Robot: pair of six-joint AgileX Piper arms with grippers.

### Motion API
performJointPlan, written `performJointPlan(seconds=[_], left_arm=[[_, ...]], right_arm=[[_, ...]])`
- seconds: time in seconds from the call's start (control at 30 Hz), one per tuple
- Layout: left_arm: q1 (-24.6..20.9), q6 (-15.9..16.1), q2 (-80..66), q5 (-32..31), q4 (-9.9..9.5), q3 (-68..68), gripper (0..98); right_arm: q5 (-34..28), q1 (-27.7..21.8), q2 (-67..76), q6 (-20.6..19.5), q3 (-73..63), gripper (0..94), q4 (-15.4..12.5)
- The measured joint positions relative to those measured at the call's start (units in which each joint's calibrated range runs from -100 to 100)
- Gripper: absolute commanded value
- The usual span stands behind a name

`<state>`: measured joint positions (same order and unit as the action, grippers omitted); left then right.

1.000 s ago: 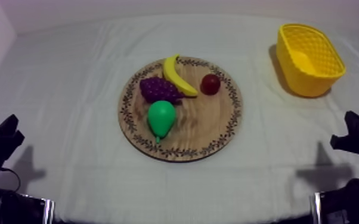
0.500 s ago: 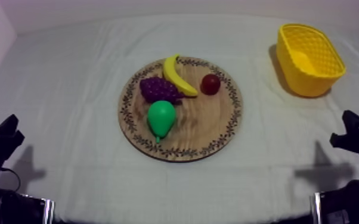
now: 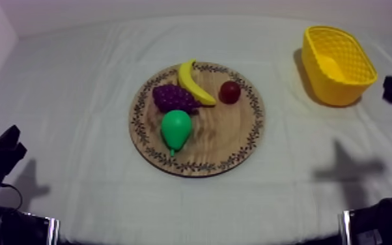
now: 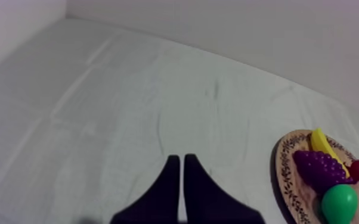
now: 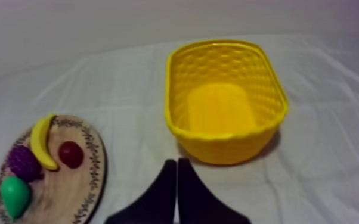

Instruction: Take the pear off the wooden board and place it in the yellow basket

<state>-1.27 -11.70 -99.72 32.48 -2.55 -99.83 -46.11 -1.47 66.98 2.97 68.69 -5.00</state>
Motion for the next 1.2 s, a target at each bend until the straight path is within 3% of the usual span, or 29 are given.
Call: performJointPlan(seconds=[0.47, 0.8, 1.2], left_arm=[[0.00, 0.00, 0.00, 0.00, 0.00, 0.00, 0.1], [0.00, 0.00, 0.00, 0.00, 0.00, 0.00, 0.1], [0.00, 0.00, 0.00, 0.00, 0.00, 0.00, 0.1]], right_arm=[[-22.87, 7.69, -34.07, 1.39, -36.74, 0.3, -6.57], [-31.03, 14.36, -57.00, 0.92, -54.71, 0.3, -7.63], [-37.78, 21.80, -78.93, -3.40, -70.03, 0.3, -6.69]])
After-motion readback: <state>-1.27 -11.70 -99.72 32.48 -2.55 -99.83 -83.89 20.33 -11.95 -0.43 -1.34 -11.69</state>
